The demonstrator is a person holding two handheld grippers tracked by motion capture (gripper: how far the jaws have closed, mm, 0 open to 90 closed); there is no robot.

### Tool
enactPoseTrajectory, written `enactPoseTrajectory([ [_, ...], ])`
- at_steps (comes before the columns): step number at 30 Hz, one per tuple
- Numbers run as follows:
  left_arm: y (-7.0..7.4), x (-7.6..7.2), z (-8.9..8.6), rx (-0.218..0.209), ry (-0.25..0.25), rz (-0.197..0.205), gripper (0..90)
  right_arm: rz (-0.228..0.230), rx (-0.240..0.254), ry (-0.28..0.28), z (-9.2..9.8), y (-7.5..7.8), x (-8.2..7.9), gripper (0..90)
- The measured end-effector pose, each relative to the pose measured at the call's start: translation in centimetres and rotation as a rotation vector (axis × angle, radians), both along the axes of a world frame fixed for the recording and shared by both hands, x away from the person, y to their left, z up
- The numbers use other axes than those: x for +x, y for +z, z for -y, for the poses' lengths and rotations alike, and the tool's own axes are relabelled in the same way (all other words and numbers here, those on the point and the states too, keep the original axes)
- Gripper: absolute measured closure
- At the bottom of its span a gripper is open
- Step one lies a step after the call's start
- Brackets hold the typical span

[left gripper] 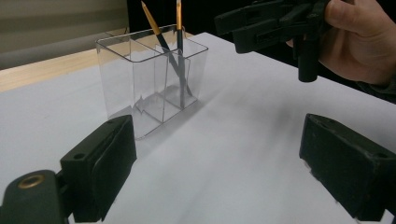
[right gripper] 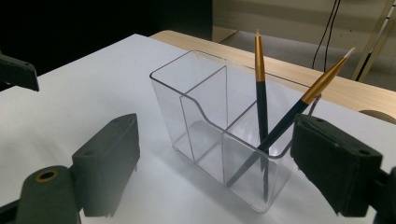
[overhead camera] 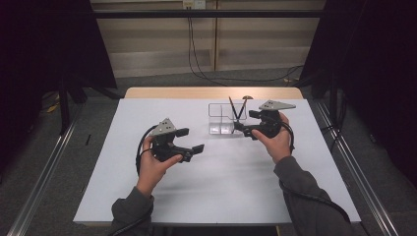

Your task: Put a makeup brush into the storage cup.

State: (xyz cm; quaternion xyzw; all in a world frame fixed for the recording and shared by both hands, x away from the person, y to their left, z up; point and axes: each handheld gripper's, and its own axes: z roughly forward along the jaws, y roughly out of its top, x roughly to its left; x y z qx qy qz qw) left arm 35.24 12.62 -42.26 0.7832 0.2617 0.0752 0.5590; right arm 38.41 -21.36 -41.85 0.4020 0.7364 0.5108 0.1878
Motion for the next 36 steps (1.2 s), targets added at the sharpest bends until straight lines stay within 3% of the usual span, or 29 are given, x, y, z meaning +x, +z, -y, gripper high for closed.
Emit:
enactPoseTrajectory([
  [36, -0.1, 0.0, 0.1, -0.002, -0.001, -0.005, 10.6, -0.033, -0.014, 0.058, 0.8, -0.8, -2.1, 13.5],
])
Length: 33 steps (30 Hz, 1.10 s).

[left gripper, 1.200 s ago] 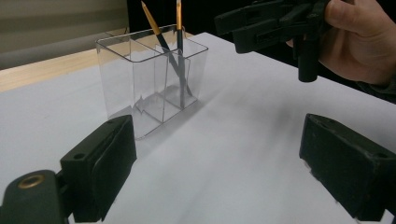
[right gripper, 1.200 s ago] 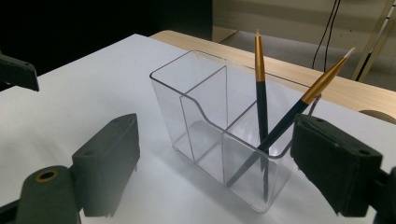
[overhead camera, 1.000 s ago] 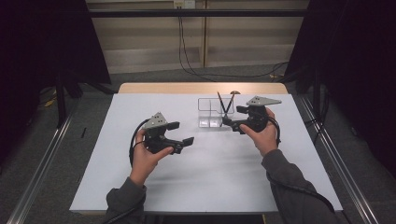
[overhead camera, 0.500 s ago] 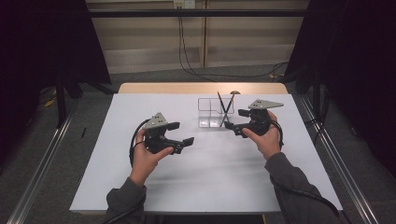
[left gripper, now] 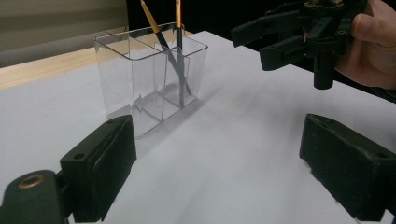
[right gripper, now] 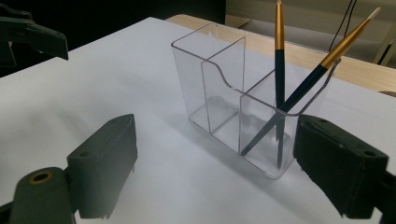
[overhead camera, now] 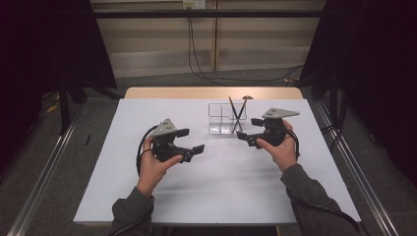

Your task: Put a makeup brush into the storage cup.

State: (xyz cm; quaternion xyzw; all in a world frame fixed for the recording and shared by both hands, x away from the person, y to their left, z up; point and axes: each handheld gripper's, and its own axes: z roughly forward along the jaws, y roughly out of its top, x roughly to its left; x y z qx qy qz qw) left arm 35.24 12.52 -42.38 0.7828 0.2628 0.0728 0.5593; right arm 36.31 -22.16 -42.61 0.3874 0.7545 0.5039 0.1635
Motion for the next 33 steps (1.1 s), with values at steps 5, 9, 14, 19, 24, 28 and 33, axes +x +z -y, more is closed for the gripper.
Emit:
enactPoseTrajectory([
  [5, 0.0, 0.0, 0.0, 0.0, -0.001, 0.006, 10.6, 0.003, 0.004, 0.012, 0.1, -0.1, -0.2, 13.5],
  [9, 0.0, 0.0, 0.0, -0.002, 0.0, 0.001, 10.6, 0.002, -0.008, 0.015, 0.2, -0.1, -0.5, 13.5],
  [14, 0.0, 0.0, 0.0, 0.0, 0.0, 0.001, 10.6, -0.004, -0.016, 0.02, 0.2, -0.3, -0.6, 13.5],
  [19, 0.0, 0.0, 0.0, 0.003, 0.004, 0.0, 10.6, -0.004, -0.015, 0.024, 0.2, -0.3, -0.7, 13.5],
  [24, 0.0, 0.0, 0.0, 0.003, 0.004, 0.0, 10.6, -0.004, -0.021, 0.033, 0.3, -0.4, -1.0, 13.5],
  [28, -0.1, 0.0, 0.0, 0.0, 0.005, -0.002, 10.6, -0.006, -0.006, 0.032, 0.4, -0.5, -1.2, 13.5],
  [33, -0.1, 0.1, 0.0, 0.008, -0.001, 0.002, 10.6, -0.004, -0.011, 0.037, 0.5, -0.5, -1.4, 13.5],
])
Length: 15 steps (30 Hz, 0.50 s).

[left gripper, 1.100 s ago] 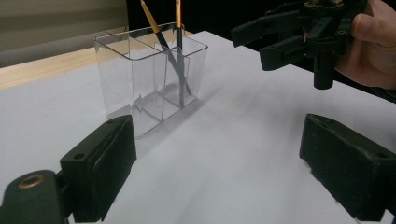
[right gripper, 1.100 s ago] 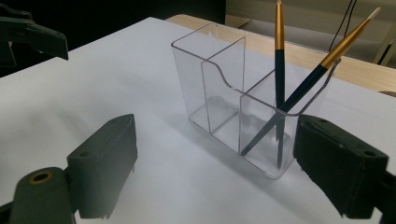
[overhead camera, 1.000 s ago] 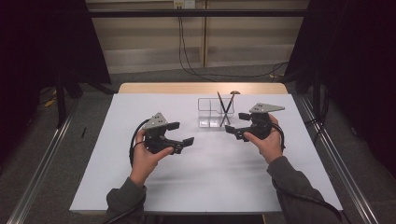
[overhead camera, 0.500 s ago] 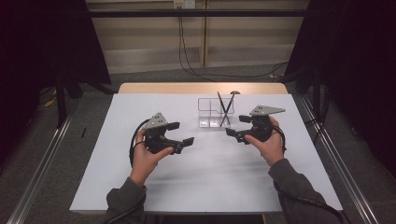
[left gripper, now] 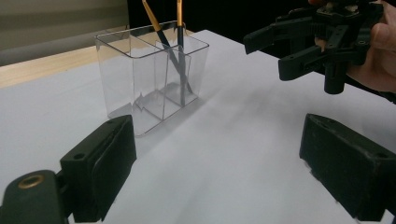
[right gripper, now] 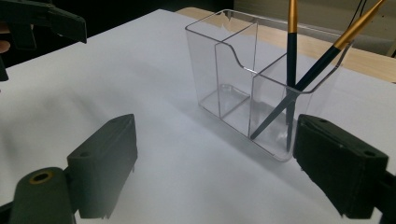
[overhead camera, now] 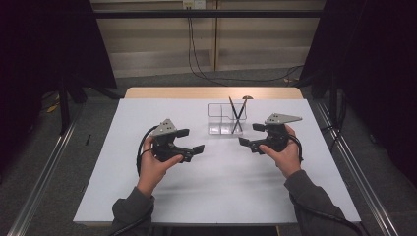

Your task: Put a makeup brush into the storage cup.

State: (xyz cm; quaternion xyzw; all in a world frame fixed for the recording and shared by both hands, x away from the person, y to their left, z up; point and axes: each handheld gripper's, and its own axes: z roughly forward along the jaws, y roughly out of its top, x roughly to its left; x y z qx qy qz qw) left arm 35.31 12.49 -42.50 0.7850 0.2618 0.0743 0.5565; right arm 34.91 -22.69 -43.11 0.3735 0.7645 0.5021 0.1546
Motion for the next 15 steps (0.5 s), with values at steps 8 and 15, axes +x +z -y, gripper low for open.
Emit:
enactPoseTrajectory([
  [8, -0.04, 0.0, -0.01, 0.007, 0.001, -0.003, 10.6, 0.001, 0.006, -0.002, 0.17, -0.15, -0.16, 13.5],
  [15, -0.06, 0.02, 0.1, 0.001, 0.005, -0.002, 10.6, -0.007, 0.022, -0.007, 0.48, -0.57, -0.46, 13.5],
])
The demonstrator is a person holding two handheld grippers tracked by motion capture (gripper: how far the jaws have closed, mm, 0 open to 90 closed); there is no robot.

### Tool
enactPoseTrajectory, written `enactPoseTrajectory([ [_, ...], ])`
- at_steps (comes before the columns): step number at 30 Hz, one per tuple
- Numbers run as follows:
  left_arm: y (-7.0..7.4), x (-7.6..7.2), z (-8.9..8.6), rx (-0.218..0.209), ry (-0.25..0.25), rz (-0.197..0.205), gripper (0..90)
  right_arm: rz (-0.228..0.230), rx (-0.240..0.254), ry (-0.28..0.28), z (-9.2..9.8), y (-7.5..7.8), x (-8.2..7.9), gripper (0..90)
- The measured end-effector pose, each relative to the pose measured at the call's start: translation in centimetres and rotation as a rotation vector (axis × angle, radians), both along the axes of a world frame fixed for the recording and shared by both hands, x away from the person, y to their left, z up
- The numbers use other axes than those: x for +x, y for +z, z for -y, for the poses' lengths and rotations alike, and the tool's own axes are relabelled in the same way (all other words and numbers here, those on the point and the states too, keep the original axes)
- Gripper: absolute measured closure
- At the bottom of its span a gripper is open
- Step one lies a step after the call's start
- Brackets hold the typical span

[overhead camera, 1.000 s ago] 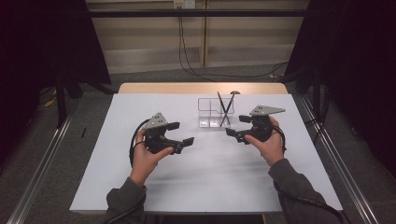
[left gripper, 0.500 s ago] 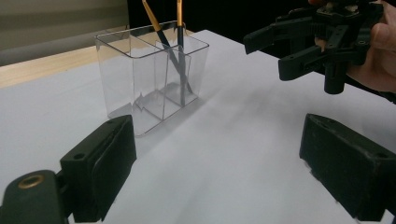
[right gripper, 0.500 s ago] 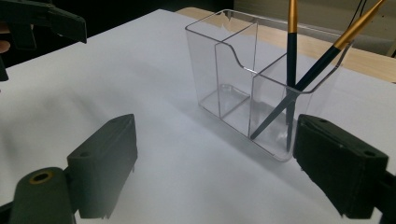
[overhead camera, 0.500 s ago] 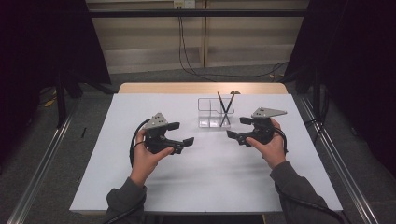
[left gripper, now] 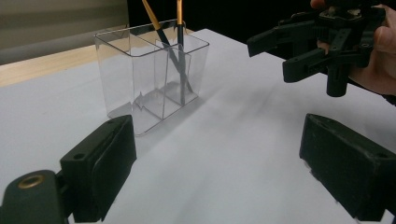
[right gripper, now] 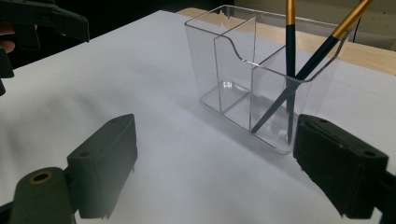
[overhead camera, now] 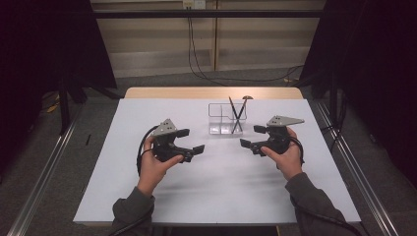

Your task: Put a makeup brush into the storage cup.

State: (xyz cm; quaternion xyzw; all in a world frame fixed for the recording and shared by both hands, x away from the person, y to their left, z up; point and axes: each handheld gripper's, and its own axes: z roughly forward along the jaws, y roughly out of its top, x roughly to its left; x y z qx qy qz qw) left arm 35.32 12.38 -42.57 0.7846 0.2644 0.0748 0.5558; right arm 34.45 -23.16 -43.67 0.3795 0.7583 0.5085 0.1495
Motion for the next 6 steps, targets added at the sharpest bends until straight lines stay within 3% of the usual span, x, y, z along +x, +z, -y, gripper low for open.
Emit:
enactPoseTrajectory([
  [6, 0.08, 0.12, 0.05, 0.004, -0.003, 0.003, 10.6, 0.0, 0.002, -0.006, 0.27, -0.06, -0.27, 13.3],
])
